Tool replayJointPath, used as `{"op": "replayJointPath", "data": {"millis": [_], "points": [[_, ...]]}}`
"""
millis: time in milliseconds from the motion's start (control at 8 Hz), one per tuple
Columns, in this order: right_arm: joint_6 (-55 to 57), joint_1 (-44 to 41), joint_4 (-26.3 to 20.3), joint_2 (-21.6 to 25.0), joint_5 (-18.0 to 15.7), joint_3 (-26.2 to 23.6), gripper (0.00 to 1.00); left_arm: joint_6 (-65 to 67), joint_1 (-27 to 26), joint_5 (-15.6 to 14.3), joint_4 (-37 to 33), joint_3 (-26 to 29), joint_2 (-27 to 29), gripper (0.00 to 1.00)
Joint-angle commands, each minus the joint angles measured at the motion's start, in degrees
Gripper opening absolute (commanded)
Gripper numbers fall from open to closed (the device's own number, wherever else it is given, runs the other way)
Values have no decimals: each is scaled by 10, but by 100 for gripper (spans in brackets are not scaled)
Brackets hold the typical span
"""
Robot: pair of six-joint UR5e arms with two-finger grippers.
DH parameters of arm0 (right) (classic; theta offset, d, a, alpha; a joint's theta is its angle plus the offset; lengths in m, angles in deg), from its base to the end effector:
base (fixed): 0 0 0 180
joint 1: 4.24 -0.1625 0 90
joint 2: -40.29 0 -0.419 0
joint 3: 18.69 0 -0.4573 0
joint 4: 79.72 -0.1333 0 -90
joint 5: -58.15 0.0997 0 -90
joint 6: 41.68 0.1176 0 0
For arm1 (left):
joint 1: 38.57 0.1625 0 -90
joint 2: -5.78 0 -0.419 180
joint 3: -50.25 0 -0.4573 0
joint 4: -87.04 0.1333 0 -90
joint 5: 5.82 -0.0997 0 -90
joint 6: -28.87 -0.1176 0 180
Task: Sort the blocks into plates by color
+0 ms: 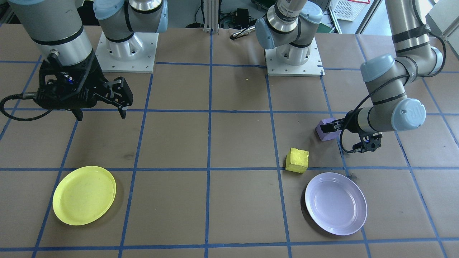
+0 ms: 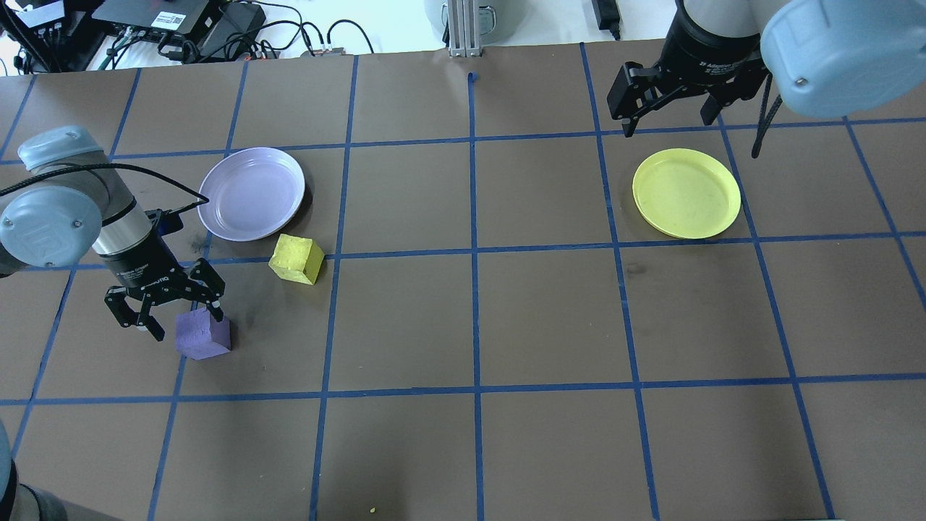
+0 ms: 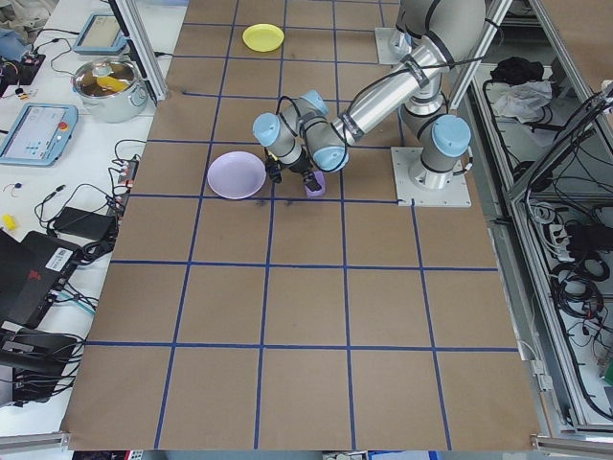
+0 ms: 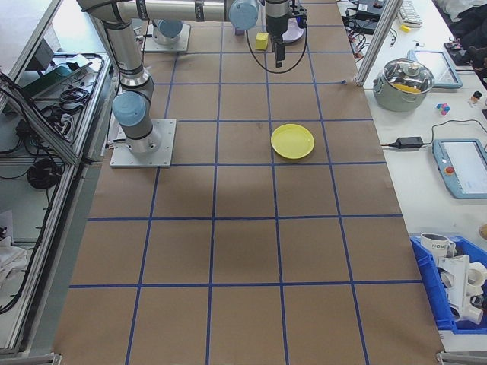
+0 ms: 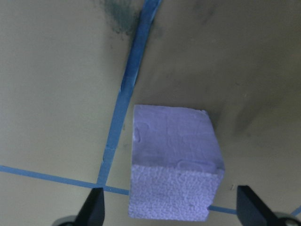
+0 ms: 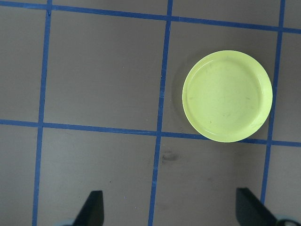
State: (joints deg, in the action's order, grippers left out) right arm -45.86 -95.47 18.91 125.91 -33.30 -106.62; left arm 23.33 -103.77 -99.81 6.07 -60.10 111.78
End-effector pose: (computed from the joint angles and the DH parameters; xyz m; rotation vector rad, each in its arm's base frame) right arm 0.1432 -0.5980 0.4560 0.1445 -3.1055 0.1706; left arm 0.1039 -0.5232 0.1442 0.4761 -2.9576 -0.7300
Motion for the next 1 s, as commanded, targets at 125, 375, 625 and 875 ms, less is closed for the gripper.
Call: {"op": "replayJointPath", "data": {"millis": [125, 375, 625, 875], "points": [[0, 0, -45, 2, 1, 4, 100, -58, 2, -1, 45, -2, 23, 85], [0, 0, -45, 3, 2, 5, 100, -59, 3, 4, 45, -4, 24, 78], [0, 0, -43, 1, 0, 4, 100, -63, 9, 13, 44, -7, 24, 58], [-7, 0, -42, 0, 1, -4, 100, -63, 9, 17, 42, -6, 22, 32]]}}
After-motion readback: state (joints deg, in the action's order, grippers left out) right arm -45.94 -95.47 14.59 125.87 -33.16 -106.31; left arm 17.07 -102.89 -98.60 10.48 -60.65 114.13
